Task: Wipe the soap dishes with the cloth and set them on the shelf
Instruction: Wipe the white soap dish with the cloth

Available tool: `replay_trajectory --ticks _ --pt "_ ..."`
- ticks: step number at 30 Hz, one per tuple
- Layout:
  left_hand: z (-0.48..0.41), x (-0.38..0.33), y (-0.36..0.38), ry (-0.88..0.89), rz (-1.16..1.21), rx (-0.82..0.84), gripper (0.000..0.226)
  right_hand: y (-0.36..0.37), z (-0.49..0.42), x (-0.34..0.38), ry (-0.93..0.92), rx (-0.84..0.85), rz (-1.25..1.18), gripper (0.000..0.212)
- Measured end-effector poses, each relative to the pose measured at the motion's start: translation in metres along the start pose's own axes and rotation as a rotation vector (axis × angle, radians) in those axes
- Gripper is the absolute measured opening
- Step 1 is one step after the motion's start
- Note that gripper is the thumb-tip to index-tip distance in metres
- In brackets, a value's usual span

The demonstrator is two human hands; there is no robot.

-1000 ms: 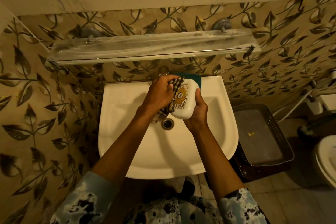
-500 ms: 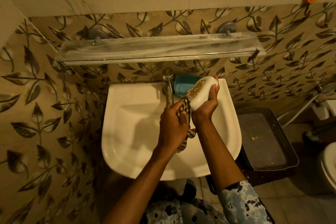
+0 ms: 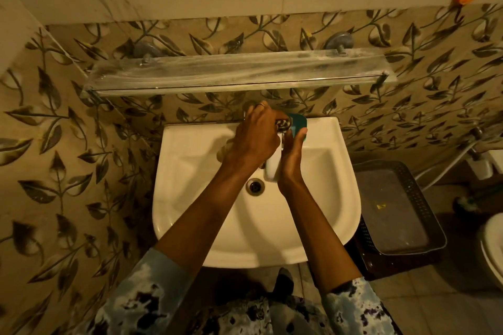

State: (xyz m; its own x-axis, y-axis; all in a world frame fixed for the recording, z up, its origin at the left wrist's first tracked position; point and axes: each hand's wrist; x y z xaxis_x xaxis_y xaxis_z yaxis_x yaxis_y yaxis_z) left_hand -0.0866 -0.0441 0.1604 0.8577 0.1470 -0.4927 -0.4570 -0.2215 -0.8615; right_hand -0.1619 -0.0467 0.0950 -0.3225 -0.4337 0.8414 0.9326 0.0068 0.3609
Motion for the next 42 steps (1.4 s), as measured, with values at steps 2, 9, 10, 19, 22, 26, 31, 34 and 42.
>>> replay_trajectory --ticks 2,9,10,19,22,26,31,34,42 --pt "0.007 -0.002 0.007 0.026 -0.008 0.006 0.044 0.0 -0.004 0.002 0.0 -0.021 -0.063 0.074" --pt "0.038 0.005 0.043 0.024 0.027 -0.112 0.037 -0.01 -0.01 -0.009 0.019 -0.048 -0.058 0.063" --pt "0.038 0.007 0.045 0.022 0.043 -0.104 0.037 -0.011 -0.01 -0.011 0.042 -0.048 -0.041 0.063" --pt "0.047 0.019 0.047 0.012 0.045 0.015 0.049 -0.01 -0.023 -0.002 0.136 -0.054 0.002 0.066" --pt "0.054 0.02 0.039 0.029 0.055 0.033 0.045 -0.013 -0.027 0.002 0.237 -0.088 -0.039 0.057" --pt "0.076 0.022 0.031 0.055 0.208 -0.008 0.031 -0.018 -0.032 0.009 0.401 -0.088 -0.144 0.05" --pt "0.091 0.026 0.028 0.064 0.282 -0.09 0.033 -0.019 -0.041 0.007 0.43 -0.194 -0.281 0.043" --pt "0.094 0.031 0.031 0.087 0.311 -0.169 0.032 -0.019 -0.044 0.006 0.423 -0.213 -0.37 0.045" --pt "0.093 0.04 0.037 -0.034 0.518 -0.299 0.032 -0.025 -0.051 0.006 0.4 -0.112 -0.621 0.047"
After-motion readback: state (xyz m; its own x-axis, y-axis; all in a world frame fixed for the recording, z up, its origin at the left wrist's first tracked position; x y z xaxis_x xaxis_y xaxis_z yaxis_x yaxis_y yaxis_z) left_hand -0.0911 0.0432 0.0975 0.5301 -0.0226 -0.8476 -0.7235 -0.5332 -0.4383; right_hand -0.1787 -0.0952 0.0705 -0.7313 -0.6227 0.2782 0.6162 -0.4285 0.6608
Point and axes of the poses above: each hand's wrist, its own z-axis away from the middle knuckle, its own y-axis out of the palm, x = y × z, and after that the axes turned 4 degrees about -x, right-handed
